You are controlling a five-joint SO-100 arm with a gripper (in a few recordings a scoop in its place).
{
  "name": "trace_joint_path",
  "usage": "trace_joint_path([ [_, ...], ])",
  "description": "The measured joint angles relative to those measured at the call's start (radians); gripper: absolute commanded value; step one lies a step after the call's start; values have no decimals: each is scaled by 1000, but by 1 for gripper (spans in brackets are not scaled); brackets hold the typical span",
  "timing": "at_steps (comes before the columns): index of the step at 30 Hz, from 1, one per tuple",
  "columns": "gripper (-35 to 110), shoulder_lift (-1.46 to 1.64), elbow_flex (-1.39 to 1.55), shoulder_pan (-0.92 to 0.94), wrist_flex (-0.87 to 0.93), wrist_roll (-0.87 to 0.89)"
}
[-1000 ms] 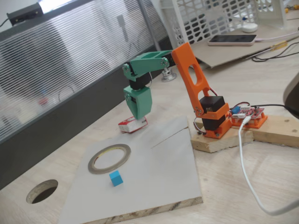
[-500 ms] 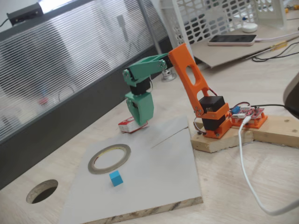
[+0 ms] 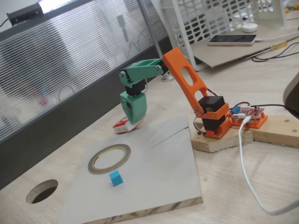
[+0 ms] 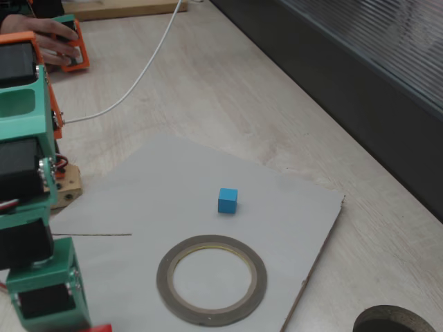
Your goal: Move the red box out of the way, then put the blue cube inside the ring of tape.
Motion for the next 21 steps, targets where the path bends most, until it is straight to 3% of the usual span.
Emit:
trace_joint_path([
  [5, 0, -25, -6, -2, -135, 0],
  [14, 0, -25, -6, 0, -155, 0],
  [21, 0, 41, -6, 0, 49, -8],
])
